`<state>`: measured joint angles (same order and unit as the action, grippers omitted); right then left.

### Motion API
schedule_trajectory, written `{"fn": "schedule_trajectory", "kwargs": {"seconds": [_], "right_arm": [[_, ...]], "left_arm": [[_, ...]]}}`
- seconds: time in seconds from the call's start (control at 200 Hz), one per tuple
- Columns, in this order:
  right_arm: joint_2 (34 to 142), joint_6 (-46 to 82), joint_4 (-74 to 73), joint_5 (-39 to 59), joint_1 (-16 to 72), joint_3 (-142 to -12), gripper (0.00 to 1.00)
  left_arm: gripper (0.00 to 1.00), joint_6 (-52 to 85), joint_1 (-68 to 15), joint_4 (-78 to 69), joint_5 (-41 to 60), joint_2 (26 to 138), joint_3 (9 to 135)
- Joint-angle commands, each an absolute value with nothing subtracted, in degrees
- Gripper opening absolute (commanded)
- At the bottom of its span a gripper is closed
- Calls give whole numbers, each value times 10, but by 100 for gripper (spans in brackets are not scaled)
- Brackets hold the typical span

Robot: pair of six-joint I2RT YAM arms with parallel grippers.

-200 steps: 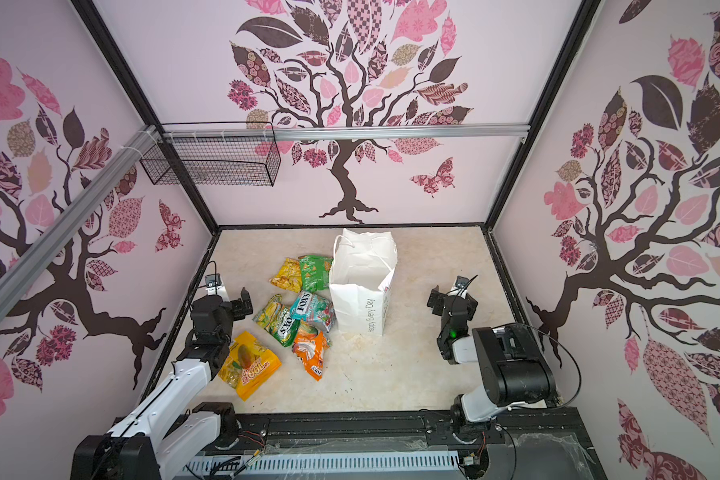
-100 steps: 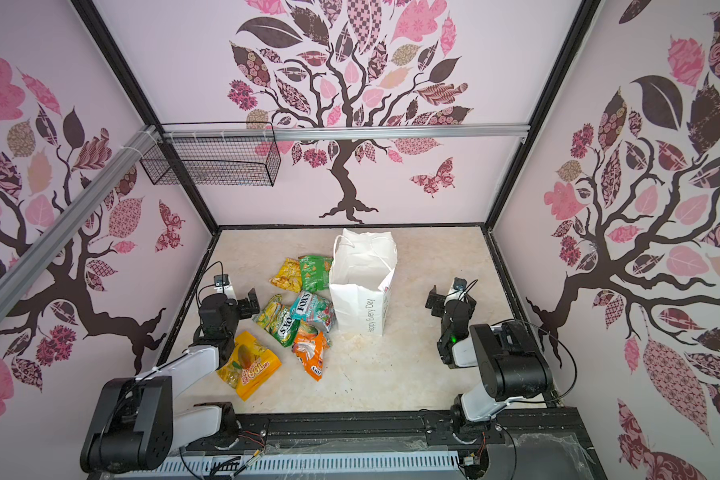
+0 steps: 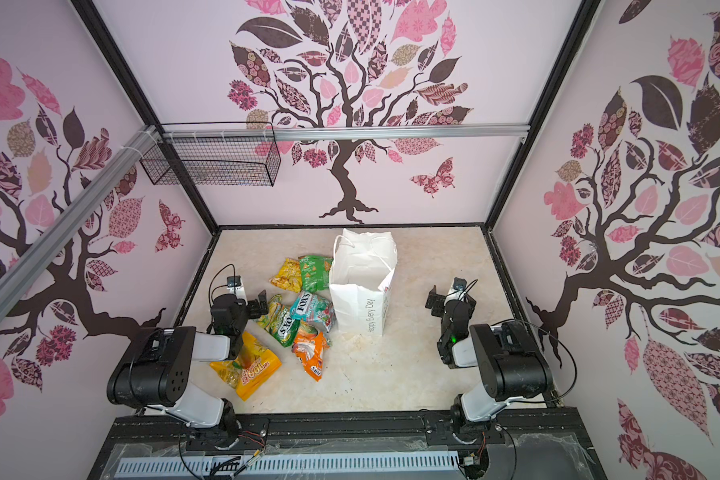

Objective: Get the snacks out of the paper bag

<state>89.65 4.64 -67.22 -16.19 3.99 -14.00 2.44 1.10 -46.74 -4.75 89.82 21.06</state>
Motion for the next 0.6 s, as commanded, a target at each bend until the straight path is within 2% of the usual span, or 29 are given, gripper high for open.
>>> {"fn": "schedule_trajectory", "kwargs": {"seconds": [0.0,0.595], "right_arm": [[896,42,-685,-159,38,-153,100],[898,42,-679,-159,38,-159,100]], "left_arm": [[99,22,15,-480,-43,893,228],[99,20,14,-484,-44,891,226]]}}
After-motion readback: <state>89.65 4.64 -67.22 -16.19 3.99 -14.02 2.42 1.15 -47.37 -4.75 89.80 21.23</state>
